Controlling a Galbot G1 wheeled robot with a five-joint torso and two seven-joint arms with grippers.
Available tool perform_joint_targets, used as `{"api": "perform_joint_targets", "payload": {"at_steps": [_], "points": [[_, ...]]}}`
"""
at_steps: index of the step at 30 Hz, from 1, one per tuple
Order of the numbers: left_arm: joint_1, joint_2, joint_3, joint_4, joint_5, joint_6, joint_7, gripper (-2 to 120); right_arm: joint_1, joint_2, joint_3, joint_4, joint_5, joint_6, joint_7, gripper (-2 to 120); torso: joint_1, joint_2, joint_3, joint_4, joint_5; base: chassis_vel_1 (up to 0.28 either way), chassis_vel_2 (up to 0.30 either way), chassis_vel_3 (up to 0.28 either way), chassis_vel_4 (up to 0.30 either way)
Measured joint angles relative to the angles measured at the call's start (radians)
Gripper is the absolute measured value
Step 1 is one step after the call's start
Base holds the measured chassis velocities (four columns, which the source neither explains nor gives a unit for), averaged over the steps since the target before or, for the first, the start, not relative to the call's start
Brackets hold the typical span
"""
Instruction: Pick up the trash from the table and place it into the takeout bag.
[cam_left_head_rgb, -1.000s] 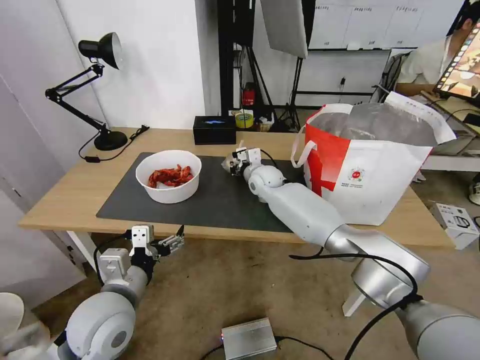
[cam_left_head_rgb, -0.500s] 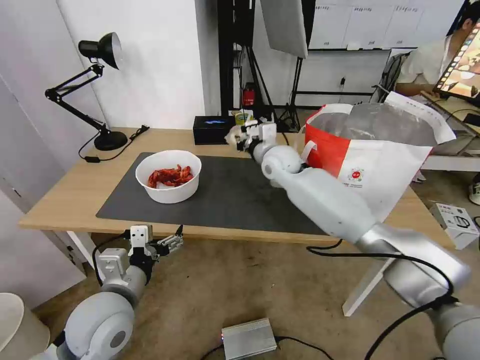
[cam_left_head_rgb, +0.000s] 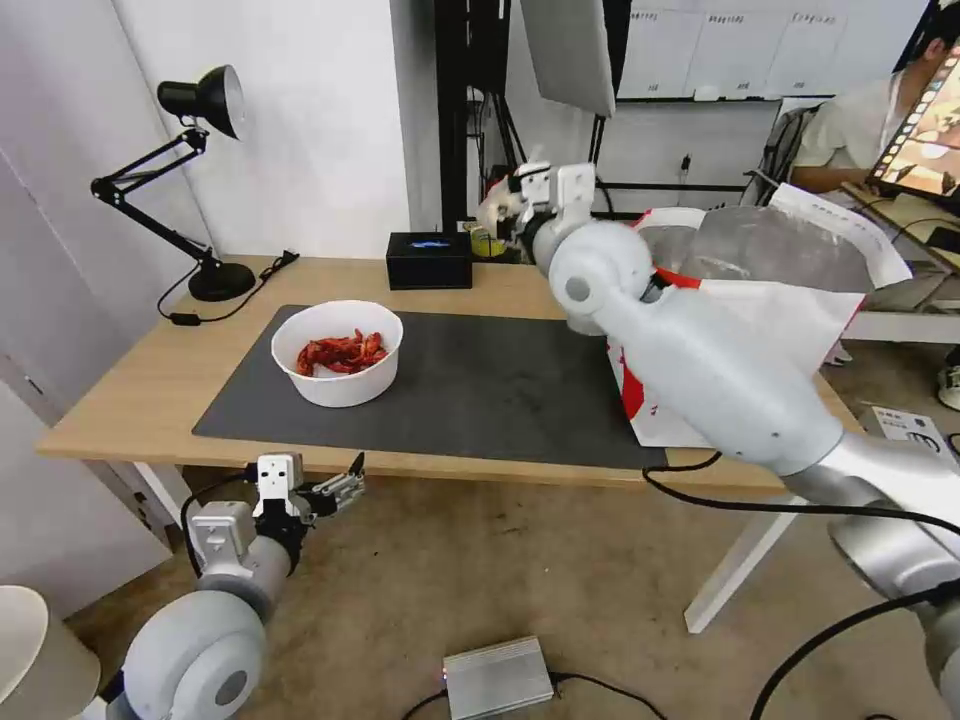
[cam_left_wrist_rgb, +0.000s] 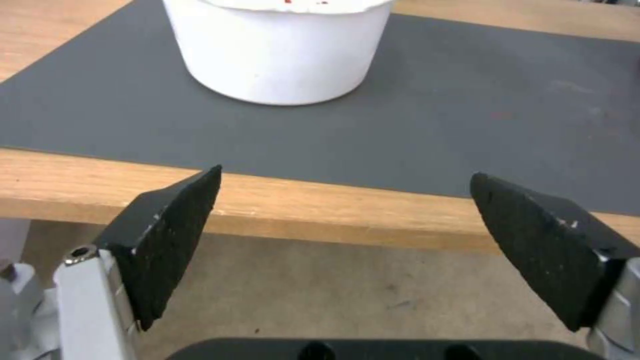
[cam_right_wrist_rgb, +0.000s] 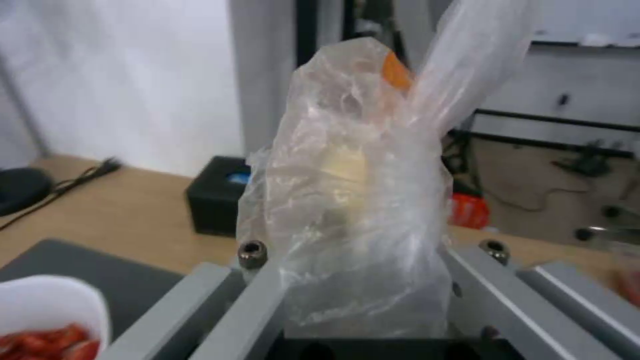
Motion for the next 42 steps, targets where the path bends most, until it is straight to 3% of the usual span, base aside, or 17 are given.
{"api": "perform_joint_targets", "payload": {"at_steps": [11, 23, 42], "points": [[-0.004, 0.001, 0.014, -0.001, 0.001, 0.0, -0.001, 100, -0.012, -0.19, 0.057, 0.109, 0.098, -0.04, 0.093, 5, 0.0, 0.0, 0.0, -0.0003, 0.0002, 0.0, 0.0, 0.0, 0.0], [-0.009, -0.001, 0.036, -0.004, 0.01, 0.001, -0.001, 100, -0.114, -0.357, 0.144, 0.162, 0.154, -0.044, 0.1, 5, 0.0, 0.0, 0.0, -0.0002, 0.0002, 0.0, 0.0, 0.0, 0.0], [-0.023, 0.009, 0.046, -0.002, 0.008, 0.001, -0.001, 100, -0.219, -0.392, 0.209, 0.118, 0.193, -0.056, 0.09, 5, 0.0, 0.0, 0.0, -0.0002, -0.0001, 0.0, 0.0, 0.0, 0.0]]}}
